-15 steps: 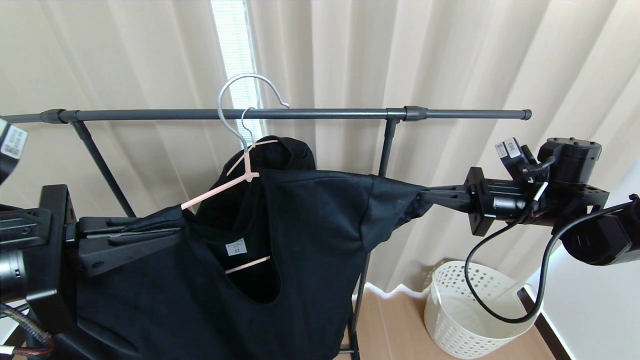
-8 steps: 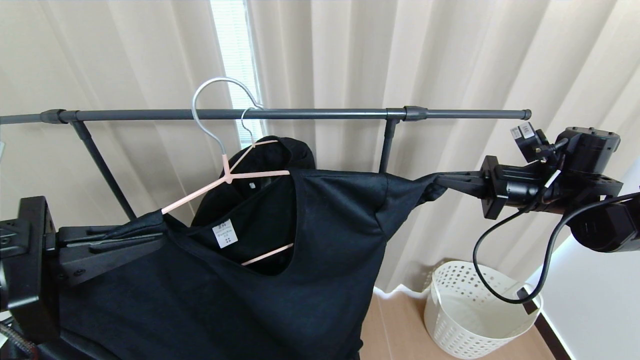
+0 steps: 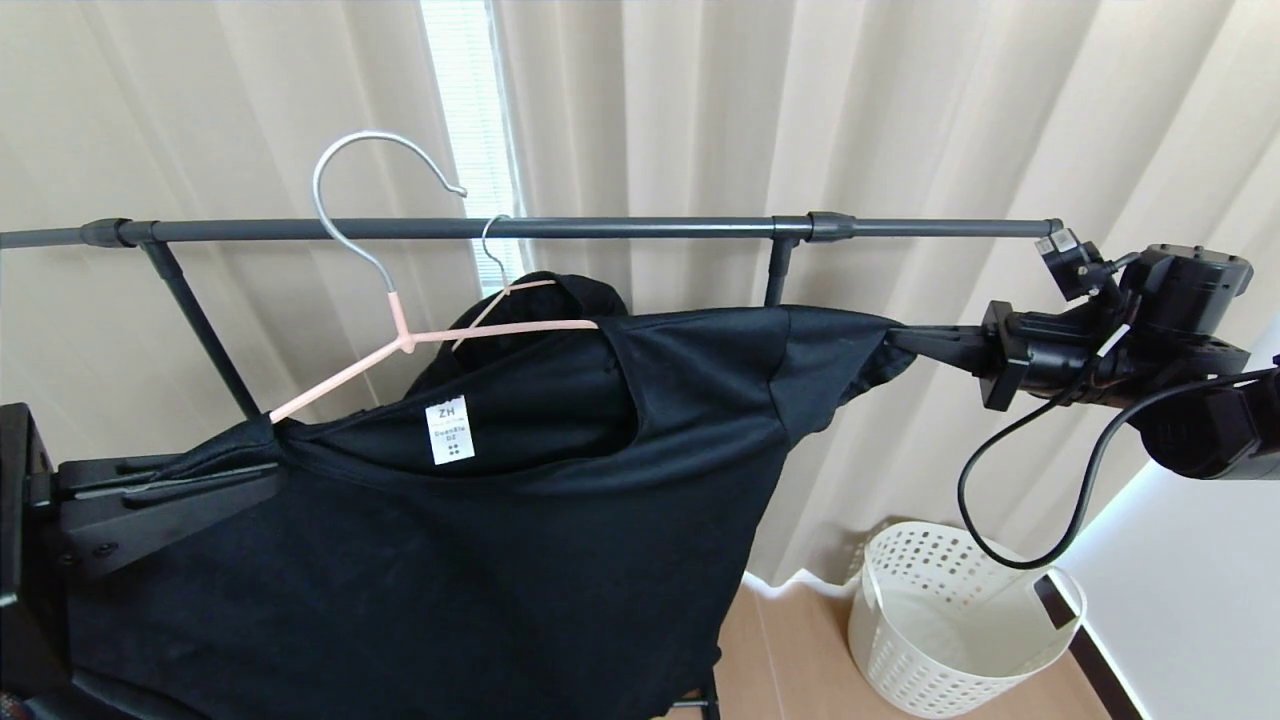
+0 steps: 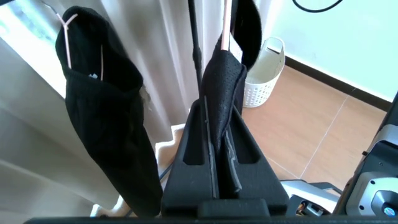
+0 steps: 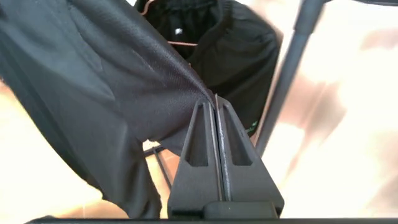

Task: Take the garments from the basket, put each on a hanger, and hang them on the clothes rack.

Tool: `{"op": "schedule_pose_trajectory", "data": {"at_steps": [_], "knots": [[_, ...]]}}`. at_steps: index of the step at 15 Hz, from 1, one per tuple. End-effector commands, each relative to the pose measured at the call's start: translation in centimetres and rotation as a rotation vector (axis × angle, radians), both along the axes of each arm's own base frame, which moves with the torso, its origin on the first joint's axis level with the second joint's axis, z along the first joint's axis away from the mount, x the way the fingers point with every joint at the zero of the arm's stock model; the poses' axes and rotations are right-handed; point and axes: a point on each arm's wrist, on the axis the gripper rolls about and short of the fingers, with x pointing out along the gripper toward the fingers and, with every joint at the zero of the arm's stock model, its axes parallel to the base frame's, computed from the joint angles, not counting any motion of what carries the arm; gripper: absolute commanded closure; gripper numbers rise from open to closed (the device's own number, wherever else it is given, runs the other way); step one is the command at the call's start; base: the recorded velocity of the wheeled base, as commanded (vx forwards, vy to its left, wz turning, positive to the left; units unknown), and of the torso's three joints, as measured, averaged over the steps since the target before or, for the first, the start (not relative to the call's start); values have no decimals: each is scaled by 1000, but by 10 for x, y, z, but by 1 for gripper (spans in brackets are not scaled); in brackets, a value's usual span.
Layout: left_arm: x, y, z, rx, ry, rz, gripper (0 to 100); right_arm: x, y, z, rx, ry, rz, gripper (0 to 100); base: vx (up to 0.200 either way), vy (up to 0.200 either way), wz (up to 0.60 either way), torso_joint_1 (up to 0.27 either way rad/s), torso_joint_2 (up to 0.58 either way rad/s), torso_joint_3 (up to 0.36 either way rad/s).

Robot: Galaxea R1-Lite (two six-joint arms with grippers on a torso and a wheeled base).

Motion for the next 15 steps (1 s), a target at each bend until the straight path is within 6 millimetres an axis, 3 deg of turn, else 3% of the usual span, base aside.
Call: {"op": "schedule_pose_trajectory", "data": {"at_steps": [1, 6, 7, 11, 15], "knots": [[-1, 1, -2, 1, 5, 5, 100, 4, -2, -1, 8, 13, -6, 100, 0, 0, 0, 0, 0, 0], [5, 2, -4, 0, 24, 19, 100, -2, 8, -8, 4, 32, 19, 100, 0, 0, 0, 0, 0, 0], [6, 2, -5, 1, 29, 19, 100, -3, 9, -10, 1, 32, 24, 0, 0, 0, 0, 0, 0, 0], [16, 1, -2, -25, 14, 26, 100, -13, 20, -18, -46, -29, 58, 0, 0, 0, 0, 0, 0, 0], [23, 1, -7, -25, 51, 32, 100, -39, 53, -4, -53, -62, 147, 0, 0, 0, 0, 0, 0, 0]]}}
